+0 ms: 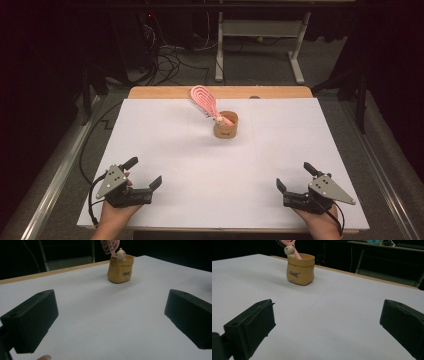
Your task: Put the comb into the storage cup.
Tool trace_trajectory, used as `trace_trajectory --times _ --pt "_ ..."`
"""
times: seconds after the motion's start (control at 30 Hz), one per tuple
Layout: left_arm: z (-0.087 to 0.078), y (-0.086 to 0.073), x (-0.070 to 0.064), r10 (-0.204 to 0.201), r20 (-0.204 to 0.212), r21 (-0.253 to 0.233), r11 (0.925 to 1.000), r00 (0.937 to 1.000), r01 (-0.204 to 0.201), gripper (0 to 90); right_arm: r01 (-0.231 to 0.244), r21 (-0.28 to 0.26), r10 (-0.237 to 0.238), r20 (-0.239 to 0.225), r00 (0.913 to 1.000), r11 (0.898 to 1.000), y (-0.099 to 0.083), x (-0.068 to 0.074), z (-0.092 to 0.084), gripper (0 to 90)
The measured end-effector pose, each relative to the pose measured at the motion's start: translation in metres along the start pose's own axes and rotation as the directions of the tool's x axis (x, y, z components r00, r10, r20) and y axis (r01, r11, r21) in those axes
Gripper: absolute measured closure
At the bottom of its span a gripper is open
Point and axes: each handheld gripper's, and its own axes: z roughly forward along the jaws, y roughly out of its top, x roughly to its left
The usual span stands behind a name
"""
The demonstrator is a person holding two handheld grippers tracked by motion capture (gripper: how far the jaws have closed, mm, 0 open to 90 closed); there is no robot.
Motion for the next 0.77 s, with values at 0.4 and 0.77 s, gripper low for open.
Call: trace_trajectory --times 0.4,0.77 --pt "0.008 -0.002 -0.001 -0.007 0.017 0.022 0.9997 0.9998 0.007 0.0 -0.038 -0.011 0.038 0.011 0.9992 0.999 -0.001 -0.001 -0.009 0.2" --pt "0.008 -0.005 0.003 -0.033 0.011 0.015 0.9993 0.9994 0.033 0.0 -0.023 -0.027 0.023 0.007 0.9997 0.999 0.001 -0.003 -0.011 0.2"
